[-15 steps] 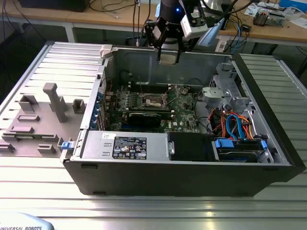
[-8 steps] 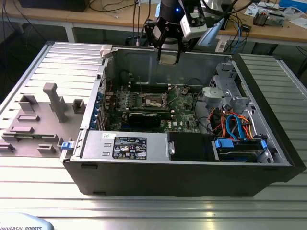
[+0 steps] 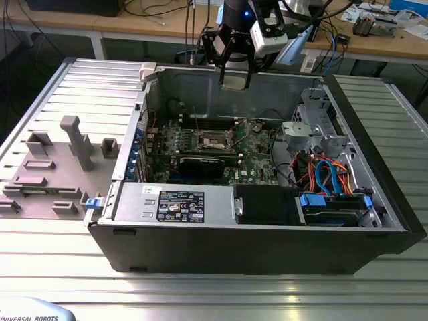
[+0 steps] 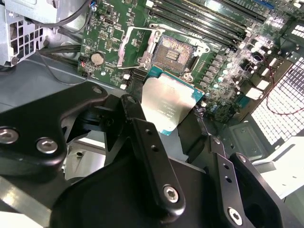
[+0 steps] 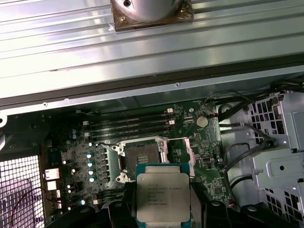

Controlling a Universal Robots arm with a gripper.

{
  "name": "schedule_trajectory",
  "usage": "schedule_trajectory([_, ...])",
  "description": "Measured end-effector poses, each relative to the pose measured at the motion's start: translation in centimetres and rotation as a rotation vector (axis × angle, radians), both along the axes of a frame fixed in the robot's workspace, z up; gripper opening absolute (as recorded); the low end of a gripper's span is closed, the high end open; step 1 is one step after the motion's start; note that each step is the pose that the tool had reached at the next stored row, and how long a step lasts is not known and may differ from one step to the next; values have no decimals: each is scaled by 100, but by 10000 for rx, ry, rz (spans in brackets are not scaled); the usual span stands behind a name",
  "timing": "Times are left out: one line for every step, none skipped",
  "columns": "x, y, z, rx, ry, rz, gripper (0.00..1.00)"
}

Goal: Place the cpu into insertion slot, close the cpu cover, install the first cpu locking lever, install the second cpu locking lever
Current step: 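Place the cpu into insertion slot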

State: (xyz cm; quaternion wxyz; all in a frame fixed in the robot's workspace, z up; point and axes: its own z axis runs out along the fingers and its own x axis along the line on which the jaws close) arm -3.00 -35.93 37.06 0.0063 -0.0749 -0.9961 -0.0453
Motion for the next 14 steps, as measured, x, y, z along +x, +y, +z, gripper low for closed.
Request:
schedule_trajectory([0, 0, 0, 0, 0, -2, 54])
schedule_trajectory([0, 0, 0, 0, 0, -3, 54])
schedule_trajectory([0, 0, 0, -1, 0, -6, 54])
schedule_trajectory([0, 0, 0, 0, -1, -19, 54])
schedule_trajectory([0, 0, 0, 0, 0, -33, 54])
schedule_trajectory([0, 0, 0, 0, 0, -55, 54])
schedule_trajectory([0, 0, 0, 0, 0, -78, 54])
schedule_trajectory([0, 0, 0, 0, 0, -123, 54])
schedule_trajectory([0, 0, 0, 0, 0, -150, 54])
schedule_trajectory([0, 0, 0, 0, 0, -178, 54])
schedule_trajectory([0, 0, 0, 0, 0, -208, 54])
schedule_trajectory([0, 0, 0, 0, 0, -234, 54])
schedule_trajectory([0, 0, 0, 0, 0, -264, 54])
schedule_trajectory([0, 0, 0, 0, 0, -298, 54])
